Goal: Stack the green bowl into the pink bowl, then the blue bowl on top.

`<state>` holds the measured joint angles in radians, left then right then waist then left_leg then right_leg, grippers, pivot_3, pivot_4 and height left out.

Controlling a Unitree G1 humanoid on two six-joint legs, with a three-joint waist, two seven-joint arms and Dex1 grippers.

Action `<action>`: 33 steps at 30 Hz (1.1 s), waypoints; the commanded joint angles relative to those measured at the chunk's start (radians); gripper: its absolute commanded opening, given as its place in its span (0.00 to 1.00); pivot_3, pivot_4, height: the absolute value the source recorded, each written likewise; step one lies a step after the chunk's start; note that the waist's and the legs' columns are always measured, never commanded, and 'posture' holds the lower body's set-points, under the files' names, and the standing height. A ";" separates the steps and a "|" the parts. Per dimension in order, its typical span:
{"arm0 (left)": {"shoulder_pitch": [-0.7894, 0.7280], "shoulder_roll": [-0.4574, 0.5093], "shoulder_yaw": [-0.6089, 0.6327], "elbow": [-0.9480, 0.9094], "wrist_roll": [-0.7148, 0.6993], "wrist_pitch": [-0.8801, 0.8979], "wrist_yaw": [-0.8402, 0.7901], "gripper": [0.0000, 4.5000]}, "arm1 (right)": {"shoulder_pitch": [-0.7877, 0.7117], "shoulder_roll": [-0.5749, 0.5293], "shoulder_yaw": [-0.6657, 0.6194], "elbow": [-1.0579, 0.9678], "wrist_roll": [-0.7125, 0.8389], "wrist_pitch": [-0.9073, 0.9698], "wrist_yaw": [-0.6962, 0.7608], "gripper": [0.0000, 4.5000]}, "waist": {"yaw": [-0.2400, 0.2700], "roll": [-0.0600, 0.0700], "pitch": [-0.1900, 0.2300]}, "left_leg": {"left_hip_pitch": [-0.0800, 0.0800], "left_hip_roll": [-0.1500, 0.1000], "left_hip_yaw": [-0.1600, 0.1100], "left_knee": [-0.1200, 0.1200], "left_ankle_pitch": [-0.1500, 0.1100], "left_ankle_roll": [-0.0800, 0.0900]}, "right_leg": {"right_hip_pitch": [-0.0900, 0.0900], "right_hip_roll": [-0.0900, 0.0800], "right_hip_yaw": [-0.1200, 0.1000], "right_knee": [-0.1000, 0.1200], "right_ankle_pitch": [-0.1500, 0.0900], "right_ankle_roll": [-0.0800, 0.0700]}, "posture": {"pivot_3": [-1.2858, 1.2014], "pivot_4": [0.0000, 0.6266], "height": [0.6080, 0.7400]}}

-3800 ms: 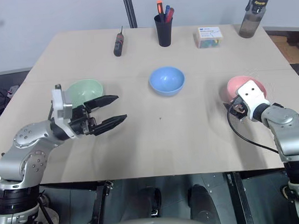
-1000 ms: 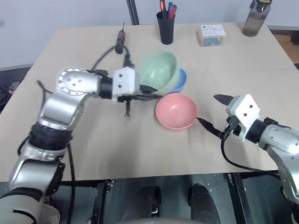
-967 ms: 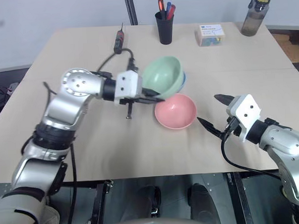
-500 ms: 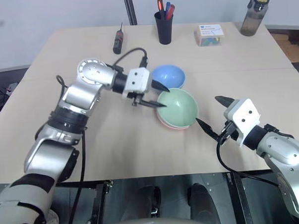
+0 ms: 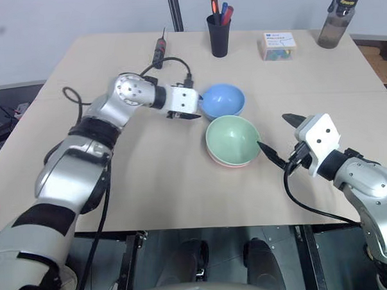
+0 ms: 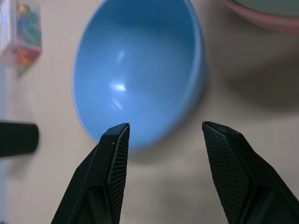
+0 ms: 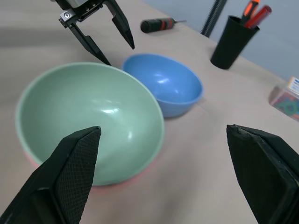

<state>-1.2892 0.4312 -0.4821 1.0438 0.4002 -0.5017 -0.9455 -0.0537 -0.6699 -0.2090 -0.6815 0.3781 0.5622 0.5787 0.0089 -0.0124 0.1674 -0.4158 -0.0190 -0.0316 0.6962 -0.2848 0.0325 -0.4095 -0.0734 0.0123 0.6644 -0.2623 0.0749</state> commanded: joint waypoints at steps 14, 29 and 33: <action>-0.088 -0.062 0.060 0.120 -0.047 -0.147 -0.067 0.01 | 0.044 -0.012 -0.048 -0.070 -0.010 0.006 -0.029 1.00 | -0.019 0.000 0.000 | 0.000 0.000 0.000 0.000 0.000 0.000 | 0.000 0.000 0.000 0.001 0.000 0.000 | 0.52 0.24 1.00; 0.030 0.107 0.078 -0.491 -0.564 0.145 -0.669 0.01 | 0.373 0.020 -0.329 -0.132 0.090 -0.142 0.123 1.00 | -0.021 0.001 -0.001 | 0.002 0.003 0.000 0.001 -0.001 0.001 | 0.002 0.001 0.001 0.002 0.000 0.000 | 0.52 0.24 1.00; 0.060 0.122 0.033 -0.545 -0.618 0.161 -0.669 0.19 | 0.382 0.013 -0.328 -0.130 0.085 -0.156 0.118 1.00 | -0.021 0.001 -0.001 | 0.002 0.004 0.001 0.007 -0.002 0.004 | 0.002 0.001 0.002 0.007 0.000 0.000 | 0.52 0.24 1.00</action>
<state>-1.2154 0.5380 -0.4491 0.5473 -0.1773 -0.3506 -1.6106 0.3339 -0.6502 -0.5086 -0.7764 0.4525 0.4293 0.6977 -0.0122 -0.0112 0.1667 -0.4129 -0.0153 -0.0305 0.7033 -0.2872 0.0366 -0.4078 -0.0727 0.0148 0.6729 -0.2625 0.0750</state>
